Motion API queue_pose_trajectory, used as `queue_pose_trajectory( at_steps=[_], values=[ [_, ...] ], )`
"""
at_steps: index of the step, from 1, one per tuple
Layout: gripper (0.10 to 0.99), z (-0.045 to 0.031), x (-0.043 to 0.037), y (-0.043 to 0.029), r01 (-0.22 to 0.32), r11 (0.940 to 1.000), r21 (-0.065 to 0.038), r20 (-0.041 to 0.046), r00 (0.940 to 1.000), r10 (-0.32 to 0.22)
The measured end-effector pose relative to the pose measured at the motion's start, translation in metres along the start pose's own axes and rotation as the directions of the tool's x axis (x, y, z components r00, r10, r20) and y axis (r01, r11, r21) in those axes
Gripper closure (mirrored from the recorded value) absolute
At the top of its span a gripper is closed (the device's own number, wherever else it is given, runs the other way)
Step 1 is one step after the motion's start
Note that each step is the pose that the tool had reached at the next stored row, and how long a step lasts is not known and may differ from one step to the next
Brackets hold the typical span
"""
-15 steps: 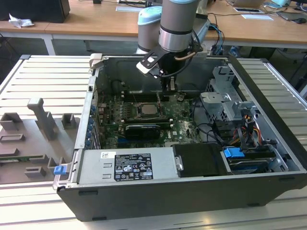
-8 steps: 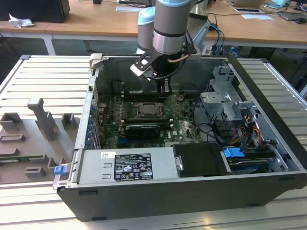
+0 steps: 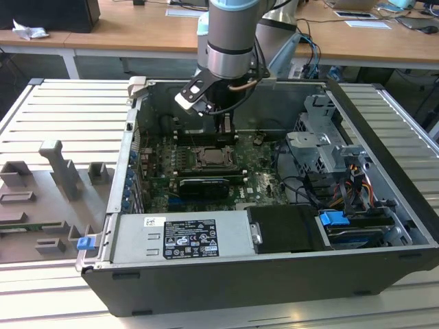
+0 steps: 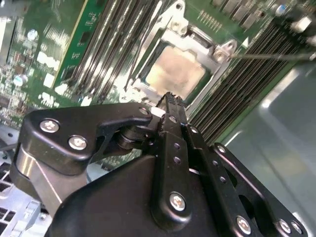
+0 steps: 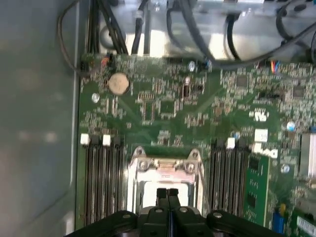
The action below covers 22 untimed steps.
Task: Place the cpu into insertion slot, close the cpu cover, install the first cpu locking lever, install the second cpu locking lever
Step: 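Close the cpu cover, then install the first cpu locking lever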
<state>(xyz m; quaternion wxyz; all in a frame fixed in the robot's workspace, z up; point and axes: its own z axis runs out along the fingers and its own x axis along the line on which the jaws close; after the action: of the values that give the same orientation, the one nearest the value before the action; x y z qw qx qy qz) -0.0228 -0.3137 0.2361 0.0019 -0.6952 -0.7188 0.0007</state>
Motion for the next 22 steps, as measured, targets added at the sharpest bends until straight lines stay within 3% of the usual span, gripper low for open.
queue_pose_trajectory(
  at_steps=[2,7,18,22],
  values=[
    [0.98,0.0009,0.0005,-0.0039,0.004,1.0,0.0,-0.0001,1.0,-0.004],
    [0.98,0.0019,0.0006,-0.0057,0.056,0.9984,0.0,0.0002,0.9984,-0.056],
    [0.98,0.002,0.0007,-0.0094,0.059,0.9983,0.0,0.0002,0.9983,-0.059],
    [0.98,-0.0017,0.0007,-0.0095,0.058,0.9983,0.0,0.0001,0.9983,-0.058]
  ],
)
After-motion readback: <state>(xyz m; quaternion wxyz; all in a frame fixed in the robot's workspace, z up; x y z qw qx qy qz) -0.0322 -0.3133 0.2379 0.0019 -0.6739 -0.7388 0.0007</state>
